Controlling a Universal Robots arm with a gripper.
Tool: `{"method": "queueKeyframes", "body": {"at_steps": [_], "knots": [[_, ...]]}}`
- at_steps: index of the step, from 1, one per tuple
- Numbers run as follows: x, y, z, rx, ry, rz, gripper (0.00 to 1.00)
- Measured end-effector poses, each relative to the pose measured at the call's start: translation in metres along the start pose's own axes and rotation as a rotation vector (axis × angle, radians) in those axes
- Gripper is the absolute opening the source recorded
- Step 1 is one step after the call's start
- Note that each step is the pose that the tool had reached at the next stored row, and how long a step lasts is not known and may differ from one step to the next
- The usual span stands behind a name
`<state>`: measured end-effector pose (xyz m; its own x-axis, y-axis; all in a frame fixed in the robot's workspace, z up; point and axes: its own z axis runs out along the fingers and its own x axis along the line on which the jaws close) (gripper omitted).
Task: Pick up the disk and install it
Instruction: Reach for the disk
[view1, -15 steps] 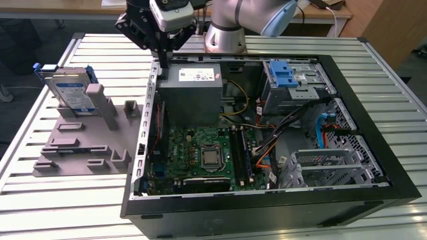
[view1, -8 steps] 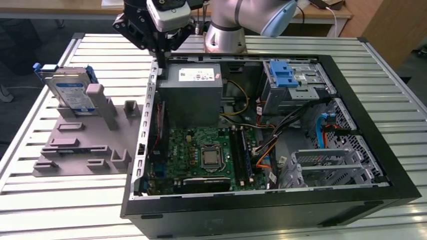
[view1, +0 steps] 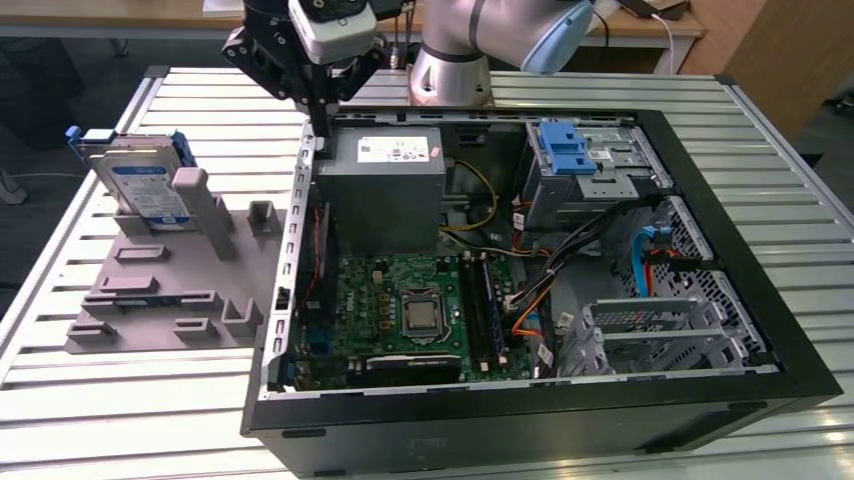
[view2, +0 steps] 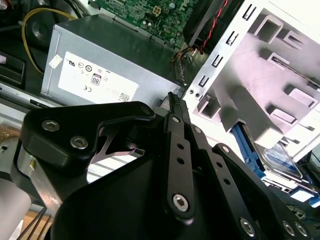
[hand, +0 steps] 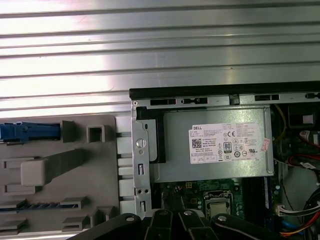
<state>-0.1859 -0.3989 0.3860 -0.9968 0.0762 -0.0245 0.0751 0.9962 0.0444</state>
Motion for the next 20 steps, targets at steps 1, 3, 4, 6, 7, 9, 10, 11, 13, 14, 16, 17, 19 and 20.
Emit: {"method": "queueKeyframes", "body": {"at_steps": [1, 3, 4, 6, 7, 9, 10, 11, 13, 14, 16, 17, 19, 20], "knots": [[0.0002, 0.0, 0.0, 0.0001, 0.0001, 0.0, 0.11], [0.0005, -0.0001, 0.0, 0.0, 0.0, 0.0, 0.11], [0.0005, -0.0001, 0.0, 0.0001, 0.0, 0.0, 0.11], [0.0005, -0.0001, 0.0, 0.0001, 0.0001, 0.0, 0.11], [0.0006, -0.0001, 0.0001, 0.0001, 0.0001, 0.0, 0.11], [0.0007, -0.0001, 0.0002, 0.0001, 0.0, 0.0, 0.11], [0.0008, -0.0001, 0.0003, 0.0, 0.0, 0.0, 0.11], [0.0008, -0.0001, 0.0003, 0.0001, 0.0, 0.0, 0.11], [0.0013, -0.0001, 0.0006, 0.0, 0.0, 0.0, 0.11], [0.0017, -0.0002, 0.0009, -0.0001, -0.0001, 0.0, 0.11], [0.0031, -0.0003, 0.0014, 0.0003, 0.0, 0.0, 0.11], [0.0042, -0.0004, 0.0019, 0.0004, 0.0, 0.0, 0.11], [0.0068, -0.0007, 0.0033, 0.0006, -0.0005, 0.0, 0.11], [0.0082, -0.0008, 0.0044, 0.0003, -0.0011, 0.0, 0.11]]}}
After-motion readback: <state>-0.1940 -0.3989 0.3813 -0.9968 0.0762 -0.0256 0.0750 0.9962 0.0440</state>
